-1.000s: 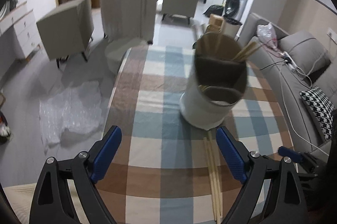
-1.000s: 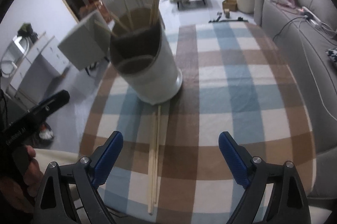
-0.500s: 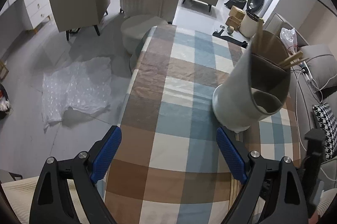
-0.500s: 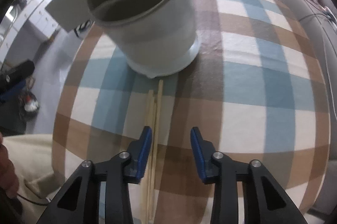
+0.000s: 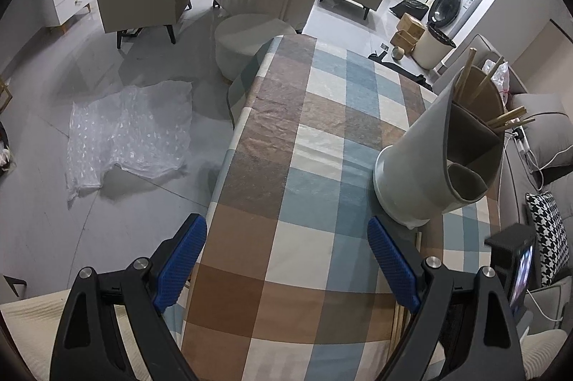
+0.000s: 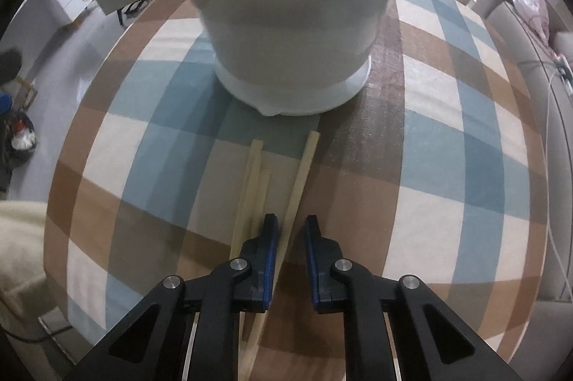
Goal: Organize utensils
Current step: 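Lower the right tool onto the bundle and close on one chopstick, then lower the left tool onto the bundle and close on a chopstick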
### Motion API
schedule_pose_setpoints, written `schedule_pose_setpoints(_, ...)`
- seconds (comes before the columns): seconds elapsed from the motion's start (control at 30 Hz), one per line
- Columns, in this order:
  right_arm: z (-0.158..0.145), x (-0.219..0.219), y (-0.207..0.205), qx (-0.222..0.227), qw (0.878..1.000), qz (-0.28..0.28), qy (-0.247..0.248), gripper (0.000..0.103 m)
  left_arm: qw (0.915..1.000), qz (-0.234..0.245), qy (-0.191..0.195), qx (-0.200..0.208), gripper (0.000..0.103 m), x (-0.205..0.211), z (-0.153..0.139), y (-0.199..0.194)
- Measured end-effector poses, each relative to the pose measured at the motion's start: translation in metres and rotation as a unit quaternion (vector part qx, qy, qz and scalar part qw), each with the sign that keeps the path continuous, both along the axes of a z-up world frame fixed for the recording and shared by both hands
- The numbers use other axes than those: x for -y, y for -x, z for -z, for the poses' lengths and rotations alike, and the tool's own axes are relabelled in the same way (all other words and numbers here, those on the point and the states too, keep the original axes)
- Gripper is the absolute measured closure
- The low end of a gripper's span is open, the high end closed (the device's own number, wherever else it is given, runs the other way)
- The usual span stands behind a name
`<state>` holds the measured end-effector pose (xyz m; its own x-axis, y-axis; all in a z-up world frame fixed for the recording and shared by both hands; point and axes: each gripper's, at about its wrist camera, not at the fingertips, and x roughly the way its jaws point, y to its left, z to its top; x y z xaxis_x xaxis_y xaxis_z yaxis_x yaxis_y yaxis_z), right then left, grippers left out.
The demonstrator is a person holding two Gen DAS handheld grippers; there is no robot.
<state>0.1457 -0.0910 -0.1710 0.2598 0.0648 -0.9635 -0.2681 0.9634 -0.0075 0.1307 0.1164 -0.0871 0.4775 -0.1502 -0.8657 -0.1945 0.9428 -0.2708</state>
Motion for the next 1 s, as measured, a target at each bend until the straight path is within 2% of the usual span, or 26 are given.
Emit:
schedule_pose_setpoints(0.17, -0.002, -0.001, -0.011, 0.018, 1.000, 0.002, 0.006, 0.087, 1.0000, 0.004, -0.005, 0.000, 0.015, -0.001, 0.000, 0.000)
schedule_pose_setpoints(0.23, -0.003, -0.003, -0.014, 0.034, 0.999, -0.004, 0.020, 0.077, 1.0000, 0.005, -0.008, -0.001, 0.015, 0.000, 0.001, 0.000)
schedule_pose_setpoints(0.33, -0.004, 0.000, -0.016, 0.052, 0.999, -0.003, 0.014, 0.071, 0.9999, 0.008, -0.014, -0.004, 0.015, 0.002, 0.003, -0.001)
schedule_pose_setpoints(0.43, -0.005, 0.006, -0.014, 0.052, 0.999, 0.003, -0.007, 0.076, 0.9998, 0.010, -0.019, -0.006, 0.015, 0.004, 0.004, -0.002)
schedule_pose_setpoints(0.47, -0.005, 0.005, -0.014, 0.051, 0.999, 0.001, -0.015, 0.081, 0.9997, 0.010, -0.020, -0.007, 0.015, 0.005, 0.004, -0.002)
schedule_pose_setpoints(0.5, -0.006, 0.011, -0.015, 0.050, 0.999, 0.000, -0.015, 0.096, 0.9997, 0.013, -0.021, -0.007, 0.015, 0.008, 0.004, -0.003)
schedule_pose_setpoints(0.6, -0.010, 0.024, -0.011, 0.045, 0.998, 0.012, -0.049, 0.098, 0.9992, 0.022, -0.031, -0.013, 0.015, 0.016, 0.006, -0.004)
schedule_pose_setpoints(0.67, -0.015, 0.035, -0.009, 0.049, 0.996, 0.029, -0.063, 0.098, 0.9989, 0.035, -0.024, -0.022, 0.015, 0.023, 0.011, -0.004)
schedule_pose_setpoints(0.73, -0.024, 0.056, -0.008, 0.052, 0.992, 0.064, -0.098, 0.098, 0.9980, 0.055, -0.007, -0.032, 0.015, 0.033, 0.016, -0.003)
schedule_pose_setpoints(0.8, -0.033, 0.078, -0.007, 0.057, 0.985, 0.102, -0.130, 0.098, 0.9955, 0.081, -0.008, -0.049, 0.015, 0.049, 0.023, -0.004)
schedule_pose_setpoints(1.0, -0.054, 0.137, 0.002, 0.061, 0.952, 0.196, -0.226, 0.098, 0.9872, 0.131, -0.011, -0.090, 0.015, 0.089, 0.043, -0.004)
